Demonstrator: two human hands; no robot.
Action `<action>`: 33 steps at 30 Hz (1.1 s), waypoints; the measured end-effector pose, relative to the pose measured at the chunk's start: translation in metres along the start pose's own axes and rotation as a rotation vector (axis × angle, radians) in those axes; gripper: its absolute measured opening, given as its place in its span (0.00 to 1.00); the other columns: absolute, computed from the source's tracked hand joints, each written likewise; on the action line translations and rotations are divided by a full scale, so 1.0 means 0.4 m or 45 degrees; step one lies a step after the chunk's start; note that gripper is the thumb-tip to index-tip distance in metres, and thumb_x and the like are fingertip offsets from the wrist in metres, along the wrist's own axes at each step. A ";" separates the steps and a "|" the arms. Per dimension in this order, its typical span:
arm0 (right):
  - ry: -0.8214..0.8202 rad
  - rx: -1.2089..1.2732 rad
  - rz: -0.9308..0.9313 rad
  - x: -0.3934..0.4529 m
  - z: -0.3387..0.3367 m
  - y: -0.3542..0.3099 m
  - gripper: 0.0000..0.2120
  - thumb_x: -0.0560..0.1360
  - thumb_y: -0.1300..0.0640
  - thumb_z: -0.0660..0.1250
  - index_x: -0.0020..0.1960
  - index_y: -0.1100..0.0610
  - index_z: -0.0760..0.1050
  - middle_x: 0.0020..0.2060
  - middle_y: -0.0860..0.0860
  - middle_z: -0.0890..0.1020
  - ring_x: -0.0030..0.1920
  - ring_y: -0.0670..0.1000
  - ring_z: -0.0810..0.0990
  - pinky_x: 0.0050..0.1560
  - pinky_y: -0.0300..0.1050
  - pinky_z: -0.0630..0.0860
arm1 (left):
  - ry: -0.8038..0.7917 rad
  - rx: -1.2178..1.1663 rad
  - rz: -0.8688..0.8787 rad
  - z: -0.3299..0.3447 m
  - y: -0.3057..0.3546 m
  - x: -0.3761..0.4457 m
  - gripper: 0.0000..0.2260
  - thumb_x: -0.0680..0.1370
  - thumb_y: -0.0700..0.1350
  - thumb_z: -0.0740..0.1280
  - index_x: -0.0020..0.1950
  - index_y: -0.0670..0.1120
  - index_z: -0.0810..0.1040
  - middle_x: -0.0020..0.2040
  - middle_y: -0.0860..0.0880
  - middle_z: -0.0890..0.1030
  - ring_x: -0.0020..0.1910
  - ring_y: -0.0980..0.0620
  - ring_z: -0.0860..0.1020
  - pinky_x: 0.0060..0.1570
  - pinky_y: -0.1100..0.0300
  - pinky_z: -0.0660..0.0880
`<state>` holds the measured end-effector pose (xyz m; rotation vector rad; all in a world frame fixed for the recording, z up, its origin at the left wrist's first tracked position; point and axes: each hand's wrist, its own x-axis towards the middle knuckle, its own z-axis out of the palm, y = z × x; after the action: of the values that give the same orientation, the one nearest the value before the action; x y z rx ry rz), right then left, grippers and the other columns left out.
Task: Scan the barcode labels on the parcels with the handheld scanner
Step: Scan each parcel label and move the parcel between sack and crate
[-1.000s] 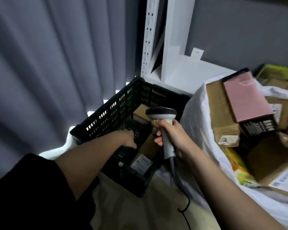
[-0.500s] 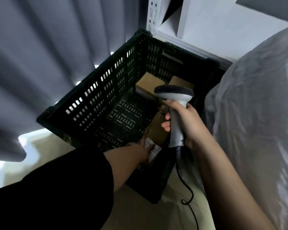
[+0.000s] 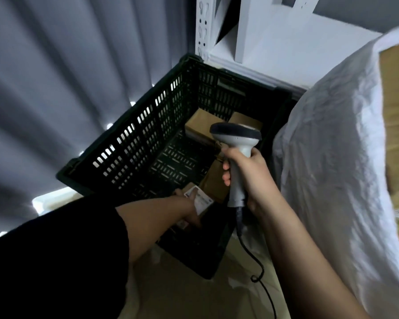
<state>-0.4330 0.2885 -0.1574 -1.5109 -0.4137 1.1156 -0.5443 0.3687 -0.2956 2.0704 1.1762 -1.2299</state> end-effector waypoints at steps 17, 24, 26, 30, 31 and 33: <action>0.020 0.251 -0.350 -0.271 0.034 -0.156 0.32 0.68 0.58 0.78 0.67 0.55 0.67 0.48 0.52 0.81 0.41 0.48 0.81 0.43 0.46 0.81 | 1.079 -0.655 0.260 -0.117 -0.077 -0.696 0.54 0.68 0.64 0.69 0.76 0.55 0.31 0.70 0.44 0.56 0.59 0.44 0.73 0.49 0.56 0.70; 0.007 0.188 -0.444 -0.307 0.020 -0.192 0.47 0.55 0.48 0.85 0.69 0.55 0.66 0.59 0.51 0.83 0.56 0.51 0.84 0.60 0.55 0.79 | 1.281 -0.594 0.350 -0.089 -0.075 -0.744 0.50 0.67 0.73 0.62 0.77 0.56 0.35 0.69 0.47 0.61 0.61 0.45 0.74 0.54 0.54 0.72; -0.034 0.211 -0.422 -0.300 0.005 -0.201 0.38 0.63 0.55 0.82 0.67 0.57 0.67 0.52 0.52 0.85 0.48 0.49 0.85 0.50 0.49 0.82 | 1.190 -1.001 0.570 -0.096 -0.111 -0.717 0.50 0.63 0.76 0.63 0.76 0.63 0.42 0.72 0.52 0.63 0.65 0.48 0.73 0.61 0.50 0.71; -0.200 0.287 -0.417 -0.297 -0.002 -0.228 0.24 0.73 0.62 0.74 0.64 0.61 0.68 0.29 0.46 0.80 0.27 0.42 0.77 0.29 0.37 0.74 | 0.415 -1.650 0.922 -0.097 -0.173 -0.695 0.48 0.58 0.69 0.75 0.73 0.57 0.62 0.66 0.53 0.77 0.63 0.50 0.77 0.63 0.47 0.73; -0.230 0.264 -0.437 -0.298 -0.003 -0.235 0.24 0.72 0.61 0.74 0.64 0.62 0.68 0.28 0.46 0.79 0.26 0.42 0.76 0.28 0.37 0.73 | 0.301 -1.681 0.985 -0.098 -0.176 -0.693 0.44 0.59 0.65 0.76 0.71 0.55 0.65 0.63 0.51 0.80 0.60 0.48 0.79 0.60 0.48 0.75; -0.250 0.223 -0.475 -0.304 -0.013 -0.249 0.22 0.73 0.60 0.74 0.62 0.62 0.69 0.28 0.47 0.78 0.26 0.44 0.75 0.28 0.37 0.73 | 0.295 -1.706 1.044 -0.105 -0.169 -0.685 0.40 0.60 0.59 0.76 0.69 0.53 0.68 0.59 0.49 0.82 0.57 0.47 0.81 0.55 0.49 0.78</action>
<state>-0.4563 0.2199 -0.0176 -1.1184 -0.6846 0.9759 -0.6461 0.3149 -0.0347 1.3050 0.6934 0.2338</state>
